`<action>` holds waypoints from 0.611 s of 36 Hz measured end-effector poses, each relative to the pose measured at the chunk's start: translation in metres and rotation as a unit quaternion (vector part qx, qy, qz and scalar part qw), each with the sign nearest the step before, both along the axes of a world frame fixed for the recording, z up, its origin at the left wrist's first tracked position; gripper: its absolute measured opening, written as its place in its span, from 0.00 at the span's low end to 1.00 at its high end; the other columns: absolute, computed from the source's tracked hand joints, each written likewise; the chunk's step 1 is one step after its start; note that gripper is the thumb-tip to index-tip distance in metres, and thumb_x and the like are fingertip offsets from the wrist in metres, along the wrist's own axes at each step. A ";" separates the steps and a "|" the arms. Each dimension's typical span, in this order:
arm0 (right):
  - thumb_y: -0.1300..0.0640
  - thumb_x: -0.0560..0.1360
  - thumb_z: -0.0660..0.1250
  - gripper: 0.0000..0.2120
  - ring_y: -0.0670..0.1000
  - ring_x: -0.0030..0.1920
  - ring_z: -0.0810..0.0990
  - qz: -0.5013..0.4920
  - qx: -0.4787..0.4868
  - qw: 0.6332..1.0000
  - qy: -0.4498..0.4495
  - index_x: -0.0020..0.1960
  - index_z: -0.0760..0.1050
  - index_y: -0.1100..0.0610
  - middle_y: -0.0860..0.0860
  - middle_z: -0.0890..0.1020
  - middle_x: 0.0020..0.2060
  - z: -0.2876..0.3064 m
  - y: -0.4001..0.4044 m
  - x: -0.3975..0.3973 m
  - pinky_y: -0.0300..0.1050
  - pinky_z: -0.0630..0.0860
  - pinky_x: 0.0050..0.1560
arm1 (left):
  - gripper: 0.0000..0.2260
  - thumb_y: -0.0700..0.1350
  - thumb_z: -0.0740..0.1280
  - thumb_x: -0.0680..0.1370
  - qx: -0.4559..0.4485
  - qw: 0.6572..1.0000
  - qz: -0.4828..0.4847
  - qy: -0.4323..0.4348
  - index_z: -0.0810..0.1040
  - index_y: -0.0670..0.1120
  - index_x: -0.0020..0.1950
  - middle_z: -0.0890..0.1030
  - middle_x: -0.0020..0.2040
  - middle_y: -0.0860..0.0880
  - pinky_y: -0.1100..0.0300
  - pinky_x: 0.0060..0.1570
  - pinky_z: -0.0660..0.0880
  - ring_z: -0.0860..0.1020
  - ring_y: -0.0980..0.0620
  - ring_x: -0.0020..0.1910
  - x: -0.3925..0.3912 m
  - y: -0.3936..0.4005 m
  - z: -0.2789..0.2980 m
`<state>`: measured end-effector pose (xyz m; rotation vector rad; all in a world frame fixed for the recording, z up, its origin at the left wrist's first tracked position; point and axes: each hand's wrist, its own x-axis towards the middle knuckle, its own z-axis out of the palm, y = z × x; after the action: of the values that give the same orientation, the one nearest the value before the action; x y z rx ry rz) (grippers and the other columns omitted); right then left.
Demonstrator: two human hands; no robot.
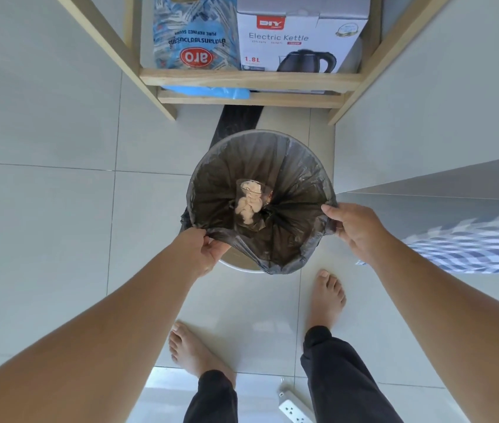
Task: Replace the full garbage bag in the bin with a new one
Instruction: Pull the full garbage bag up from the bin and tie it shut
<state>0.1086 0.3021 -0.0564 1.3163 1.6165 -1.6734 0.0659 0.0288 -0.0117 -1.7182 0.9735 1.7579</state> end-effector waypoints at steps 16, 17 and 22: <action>0.50 0.80 0.56 0.16 0.55 0.40 0.84 -0.153 0.102 0.983 0.017 0.49 0.74 0.62 0.60 0.81 0.45 0.027 -0.011 -0.014 0.51 0.84 0.35 | 0.17 0.28 0.53 0.79 -0.004 0.997 -0.075 -0.009 0.75 0.37 0.63 0.81 0.57 0.36 0.54 0.23 0.80 0.83 0.36 0.46 -0.007 -0.020 0.015; 0.49 0.81 0.56 0.16 0.54 0.40 0.84 -0.195 0.069 0.978 0.006 0.52 0.73 0.62 0.60 0.80 0.46 0.030 -0.009 -0.019 0.49 0.83 0.34 | 0.16 0.28 0.53 0.80 -0.015 0.996 -0.085 -0.006 0.75 0.38 0.61 0.82 0.55 0.37 0.52 0.24 0.81 0.83 0.37 0.45 -0.007 -0.021 0.017; 0.44 0.82 0.55 0.22 0.55 0.51 0.82 -0.301 -0.044 0.953 0.006 0.63 0.71 0.60 0.55 0.81 0.45 0.033 0.001 -0.032 0.53 0.81 0.50 | 0.19 0.29 0.49 0.72 -0.091 0.957 -0.270 0.053 0.75 0.47 0.40 0.78 0.34 0.42 0.61 0.27 0.78 0.77 0.45 0.26 -0.008 -0.027 0.021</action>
<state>0.0770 0.3028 -0.0234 1.8801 1.1877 -2.0589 0.0576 0.0019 0.0090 -1.2928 1.5228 1.4394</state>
